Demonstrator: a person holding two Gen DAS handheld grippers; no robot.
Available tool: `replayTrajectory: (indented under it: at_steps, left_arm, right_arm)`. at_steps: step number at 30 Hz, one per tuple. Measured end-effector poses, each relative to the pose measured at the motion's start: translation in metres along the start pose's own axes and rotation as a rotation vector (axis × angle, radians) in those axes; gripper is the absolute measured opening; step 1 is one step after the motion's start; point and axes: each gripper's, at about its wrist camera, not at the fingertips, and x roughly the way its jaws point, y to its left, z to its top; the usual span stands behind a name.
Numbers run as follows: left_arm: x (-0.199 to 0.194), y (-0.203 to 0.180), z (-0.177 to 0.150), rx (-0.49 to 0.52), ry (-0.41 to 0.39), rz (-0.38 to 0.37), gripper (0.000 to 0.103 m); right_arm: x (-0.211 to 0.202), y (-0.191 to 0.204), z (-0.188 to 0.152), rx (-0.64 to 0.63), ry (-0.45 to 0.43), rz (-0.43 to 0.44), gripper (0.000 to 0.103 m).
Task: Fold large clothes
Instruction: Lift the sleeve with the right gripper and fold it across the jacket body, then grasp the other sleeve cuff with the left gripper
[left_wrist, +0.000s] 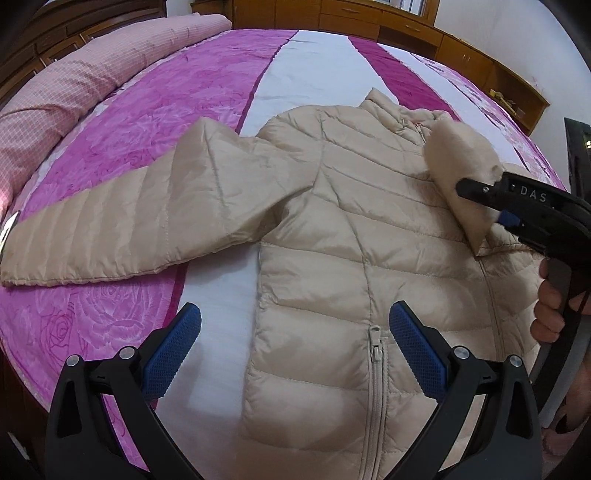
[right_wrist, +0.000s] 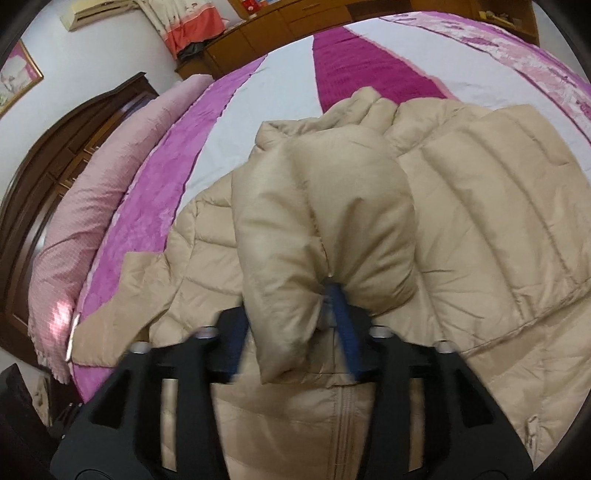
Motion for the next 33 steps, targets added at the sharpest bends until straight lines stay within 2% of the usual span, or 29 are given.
replayTrajectory:
  at_steps: [3, 6, 10, 19, 27, 30, 33]
  left_arm:
    - [-0.003, -0.003, 0.002, 0.007, -0.008, -0.015, 0.098]
    - [-0.007, -0.010, 0.005, 0.021, -0.014, -0.034, 0.098]
    - [-0.013, -0.026, 0.011, 0.059, -0.033, -0.044, 0.098]
    - [-0.017, -0.084, 0.033, 0.149, -0.071, -0.124, 0.098]
    - [-0.006, -0.158, 0.055, 0.249, -0.087, -0.212, 0.098]
    - [0.006, -0.180, 0.062, 0.276, -0.089, -0.205, 0.098]
    - [0.018, -0.197, 0.068, 0.312, -0.100, -0.155, 0.098]
  right_arm:
    - [-0.007, 0.002, -0.001, -0.007, 0.004, 0.017, 0.073]
    - [-0.025, 0.004, -0.002, -0.035, -0.011, 0.033, 0.079]
    - [-0.055, -0.006, -0.001, -0.034, -0.031, 0.044, 0.080]
    - [-0.123, -0.060, 0.006, -0.004, -0.104, -0.084, 0.081]
    - [-0.143, -0.107, 0.006, 0.065, -0.128, -0.149, 0.081]
    - [-0.146, -0.118, 0.003, 0.081, -0.131, -0.152, 0.081]
    - [-0.147, -0.126, 0.002, 0.088, -0.131, -0.157, 0.081]
